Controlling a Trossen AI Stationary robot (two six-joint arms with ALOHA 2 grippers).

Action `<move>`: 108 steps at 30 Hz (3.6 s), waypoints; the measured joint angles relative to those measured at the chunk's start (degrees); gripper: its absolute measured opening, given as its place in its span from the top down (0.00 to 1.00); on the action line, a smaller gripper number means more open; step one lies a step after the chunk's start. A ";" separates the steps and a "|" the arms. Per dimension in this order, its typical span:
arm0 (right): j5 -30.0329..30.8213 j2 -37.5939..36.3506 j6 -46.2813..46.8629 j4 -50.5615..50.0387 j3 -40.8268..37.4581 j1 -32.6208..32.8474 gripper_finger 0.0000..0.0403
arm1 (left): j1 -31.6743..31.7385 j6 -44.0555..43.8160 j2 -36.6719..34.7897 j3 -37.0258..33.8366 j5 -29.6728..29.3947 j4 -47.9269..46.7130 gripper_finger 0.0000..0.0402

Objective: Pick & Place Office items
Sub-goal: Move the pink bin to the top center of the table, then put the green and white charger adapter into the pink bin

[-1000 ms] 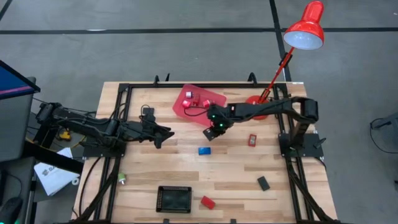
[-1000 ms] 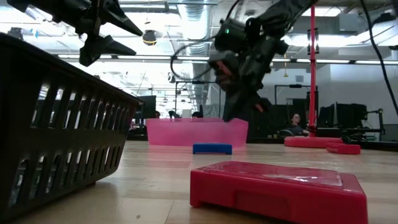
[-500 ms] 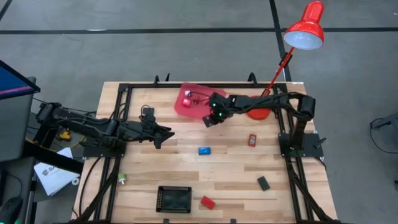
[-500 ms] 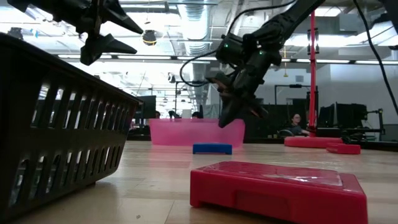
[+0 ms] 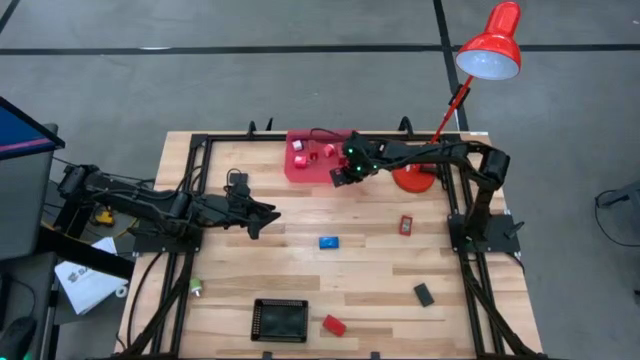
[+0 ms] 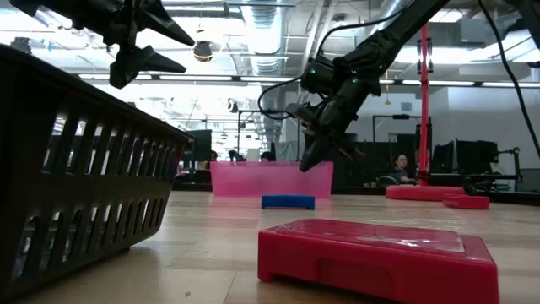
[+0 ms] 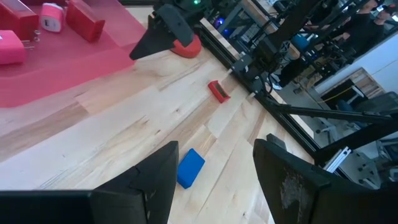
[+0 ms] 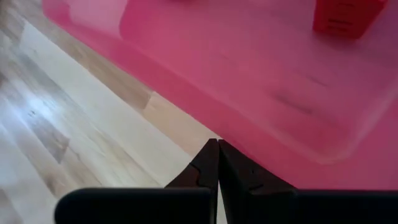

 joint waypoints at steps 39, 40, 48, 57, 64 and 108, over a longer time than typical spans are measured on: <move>20.32 -35.15 31.43 -28.97 1.18 50.07 0.66 | -1.24 3.57 0.00 0.00 3.57 -1.69 0.49; 21.06 -35.40 35.91 -31.82 1.18 52.35 0.63 | -1.24 3.59 0.00 0.00 3.72 -1.65 0.49; 17.47 -30.46 70.98 -51.53 1.14 65.55 0.40 | -1.24 5.04 0.00 0.00 3.87 -1.31 0.49; 10.85 -18.68 78.58 -52.25 1.11 67.55 0.32 | -1.18 5.21 0.00 0.00 6.36 -0.23 0.49; 9.32 -11.81 78.67 -46.07 1.11 69.84 0.28 | -1.18 5.20 0.00 0.00 7.41 0.26 0.49; 11.09 -14.58 73.40 -23.35 -21.75 81.20 0.23 | -1.18 -1.23 0.00 0.00 5.38 14.23 0.49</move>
